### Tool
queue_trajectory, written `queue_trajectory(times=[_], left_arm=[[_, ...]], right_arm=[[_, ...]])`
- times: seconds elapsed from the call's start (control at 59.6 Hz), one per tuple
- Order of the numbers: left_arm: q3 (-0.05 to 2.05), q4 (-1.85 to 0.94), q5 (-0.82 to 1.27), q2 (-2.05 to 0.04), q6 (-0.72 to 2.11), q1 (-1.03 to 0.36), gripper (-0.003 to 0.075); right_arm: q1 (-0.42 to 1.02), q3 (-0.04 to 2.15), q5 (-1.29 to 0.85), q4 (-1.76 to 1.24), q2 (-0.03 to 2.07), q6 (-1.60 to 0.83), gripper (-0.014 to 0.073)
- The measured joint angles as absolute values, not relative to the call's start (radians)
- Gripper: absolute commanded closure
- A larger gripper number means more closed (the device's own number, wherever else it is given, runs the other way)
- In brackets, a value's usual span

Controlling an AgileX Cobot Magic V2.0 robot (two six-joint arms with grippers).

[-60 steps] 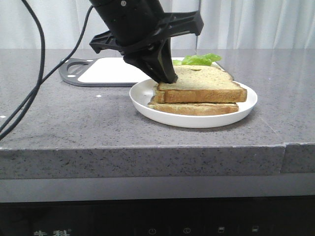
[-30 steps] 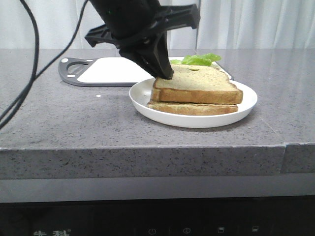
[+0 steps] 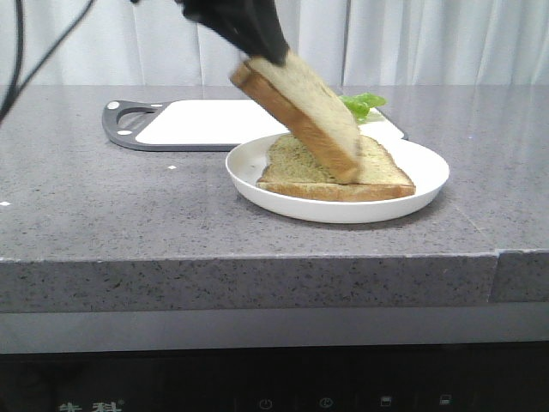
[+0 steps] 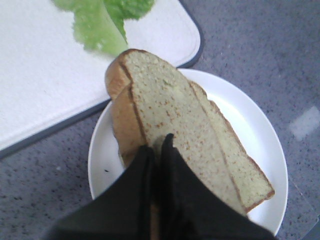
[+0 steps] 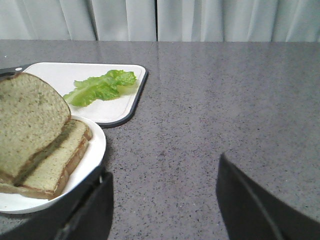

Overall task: Left arm grabs bread, right arm adds lettuce
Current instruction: 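Lift the top bread slice with the left gripper off the plate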

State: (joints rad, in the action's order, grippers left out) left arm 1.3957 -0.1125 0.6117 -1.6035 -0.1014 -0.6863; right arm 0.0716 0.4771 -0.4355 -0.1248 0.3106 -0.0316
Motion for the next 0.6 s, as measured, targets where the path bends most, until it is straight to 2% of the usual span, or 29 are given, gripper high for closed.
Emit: queue_trajectory(times=[0.386, 0.604], left_arm=[[1.144, -0.013, 0.431, -1.250, -0.101, -0.662, 0.0741], [0.983, 0.045, 0.354, -1.033, -0.101, -0.587, 0.0741]], right_arm=[[0.072, 0.479, -0.436, -0.125, 0.325, -0.032, 0.0130], [0.074, 0.549, -0.462, -0.124, 0.521, -0.042, 0.0130]])
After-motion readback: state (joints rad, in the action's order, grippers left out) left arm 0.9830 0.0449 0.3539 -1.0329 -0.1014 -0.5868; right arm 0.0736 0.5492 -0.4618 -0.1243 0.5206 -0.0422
